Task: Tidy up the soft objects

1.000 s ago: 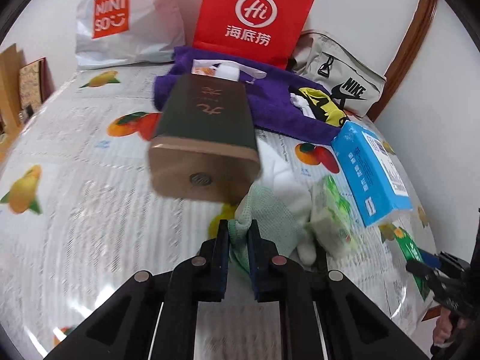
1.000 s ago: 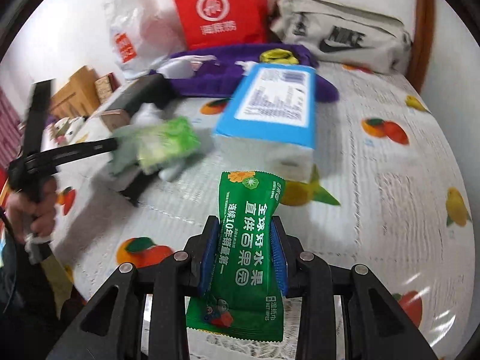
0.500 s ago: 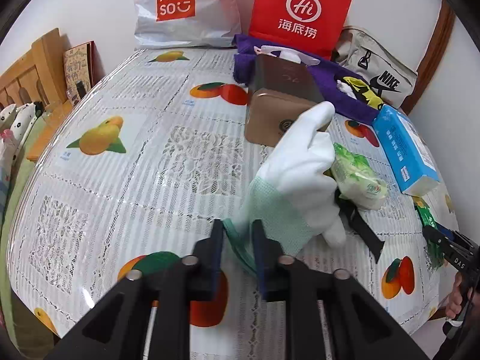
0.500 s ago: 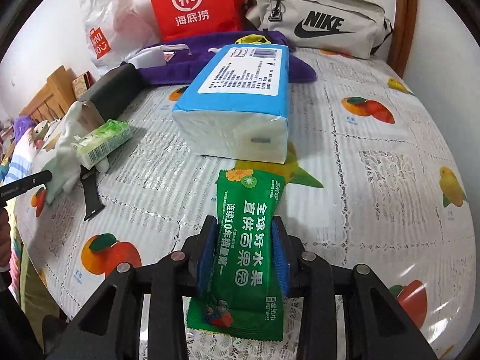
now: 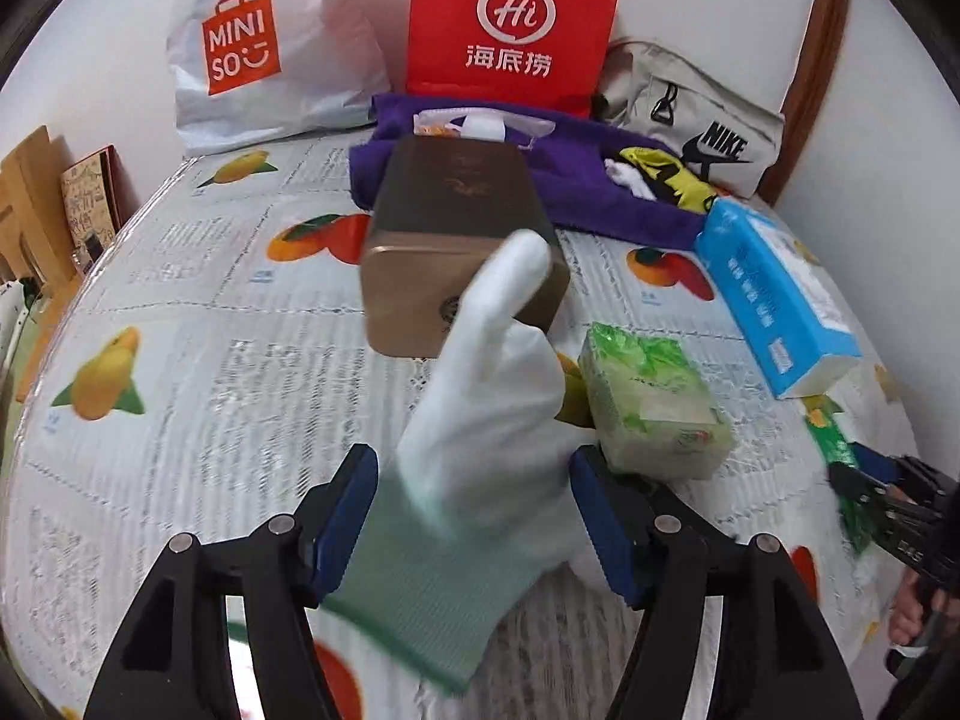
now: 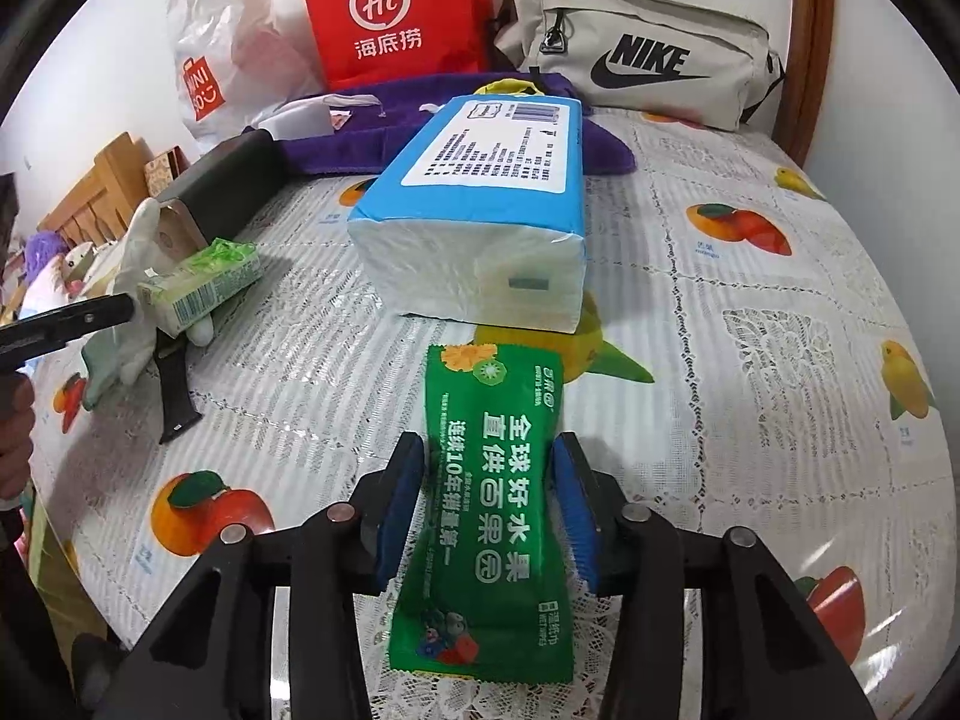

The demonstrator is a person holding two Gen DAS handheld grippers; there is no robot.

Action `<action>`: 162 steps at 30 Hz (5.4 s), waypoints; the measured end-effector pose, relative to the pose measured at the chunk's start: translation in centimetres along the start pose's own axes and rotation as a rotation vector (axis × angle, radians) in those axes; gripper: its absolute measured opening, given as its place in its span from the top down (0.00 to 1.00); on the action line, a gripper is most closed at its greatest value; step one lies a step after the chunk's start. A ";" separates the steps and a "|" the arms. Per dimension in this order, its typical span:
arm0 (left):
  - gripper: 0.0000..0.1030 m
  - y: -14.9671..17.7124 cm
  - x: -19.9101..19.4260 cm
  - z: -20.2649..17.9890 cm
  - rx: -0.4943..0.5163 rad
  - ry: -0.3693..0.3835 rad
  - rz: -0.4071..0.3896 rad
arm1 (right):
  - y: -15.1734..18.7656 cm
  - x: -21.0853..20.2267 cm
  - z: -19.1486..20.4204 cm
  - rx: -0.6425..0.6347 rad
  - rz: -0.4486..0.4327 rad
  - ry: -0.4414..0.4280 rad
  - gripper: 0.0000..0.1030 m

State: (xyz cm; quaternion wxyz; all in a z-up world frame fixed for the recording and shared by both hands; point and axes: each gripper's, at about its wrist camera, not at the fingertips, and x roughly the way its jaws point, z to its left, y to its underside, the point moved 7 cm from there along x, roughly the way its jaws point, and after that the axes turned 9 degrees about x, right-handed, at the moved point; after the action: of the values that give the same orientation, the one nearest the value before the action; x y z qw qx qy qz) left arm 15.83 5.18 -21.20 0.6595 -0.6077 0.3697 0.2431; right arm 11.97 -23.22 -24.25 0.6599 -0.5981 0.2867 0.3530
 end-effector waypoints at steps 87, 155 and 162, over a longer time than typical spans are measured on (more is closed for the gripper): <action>0.84 -17.9 -1.5 1.9 -0.137 0.082 -0.123 | -24.1 0.8 5.0 -0.037 -0.173 -0.134 0.74; 0.62 -24.1 14.6 -0.7 -0.039 0.129 0.086 | -29.0 17.1 4.2 -0.023 0.094 -0.109 0.58; 0.45 -24.2 14.0 0.0 -0.057 0.120 0.087 | -29.5 15.5 4.0 -0.019 0.046 -0.110 0.37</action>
State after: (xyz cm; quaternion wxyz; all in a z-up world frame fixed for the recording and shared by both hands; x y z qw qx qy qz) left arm 43.01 -0.11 -17.12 0.6073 -0.6231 0.4275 0.2453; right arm 44.78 -18.35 -18.89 0.6606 -0.5774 0.2604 0.4030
